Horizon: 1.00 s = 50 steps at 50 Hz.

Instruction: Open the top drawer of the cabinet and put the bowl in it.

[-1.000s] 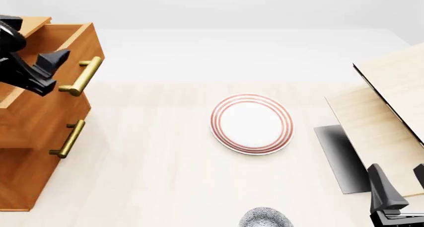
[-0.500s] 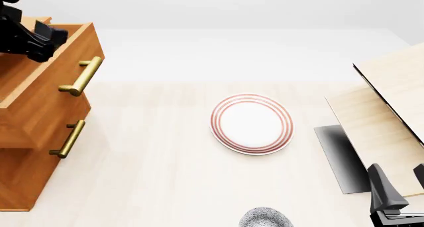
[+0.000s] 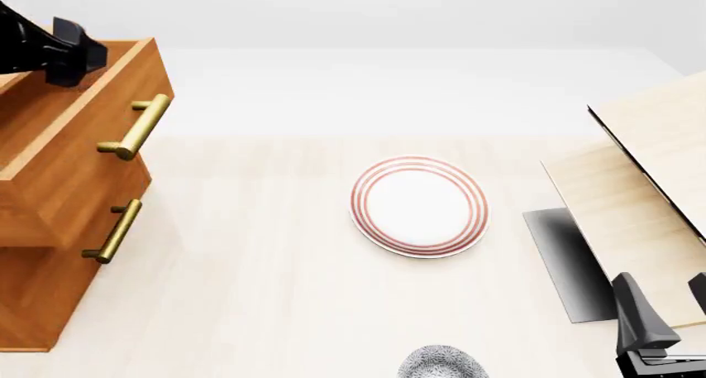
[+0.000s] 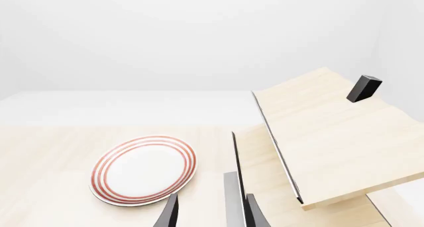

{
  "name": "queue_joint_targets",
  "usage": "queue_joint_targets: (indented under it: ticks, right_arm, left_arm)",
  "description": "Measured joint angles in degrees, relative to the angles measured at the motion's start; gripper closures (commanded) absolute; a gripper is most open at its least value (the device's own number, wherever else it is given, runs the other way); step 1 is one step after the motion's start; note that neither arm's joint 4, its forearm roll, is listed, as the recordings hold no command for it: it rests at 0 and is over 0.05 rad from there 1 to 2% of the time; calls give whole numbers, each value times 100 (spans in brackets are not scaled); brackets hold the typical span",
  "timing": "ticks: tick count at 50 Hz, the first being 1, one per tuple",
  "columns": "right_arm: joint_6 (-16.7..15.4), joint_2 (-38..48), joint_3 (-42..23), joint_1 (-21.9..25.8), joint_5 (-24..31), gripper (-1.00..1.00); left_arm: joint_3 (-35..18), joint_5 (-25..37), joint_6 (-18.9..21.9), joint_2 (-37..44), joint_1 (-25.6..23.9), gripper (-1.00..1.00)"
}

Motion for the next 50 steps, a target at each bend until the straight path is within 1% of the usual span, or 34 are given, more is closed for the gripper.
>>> queue_joint_targets:
  ticks: [15,30,39,50]
  right_arm:
    - [1,0,0,0,0,-100]
    - [0,-1,0,0,0,-100]
    - [0,-1,0,0,0,-100]
    - [1,0,0,0,0,-100]
  left_arm:
    - [-157,261,-377,261,30,-100]
    - [-317,424,-624,483,87,-100]
    - [-316,453,-761,531,148,-100]
    - [-180,375,-947,536,208,-100]
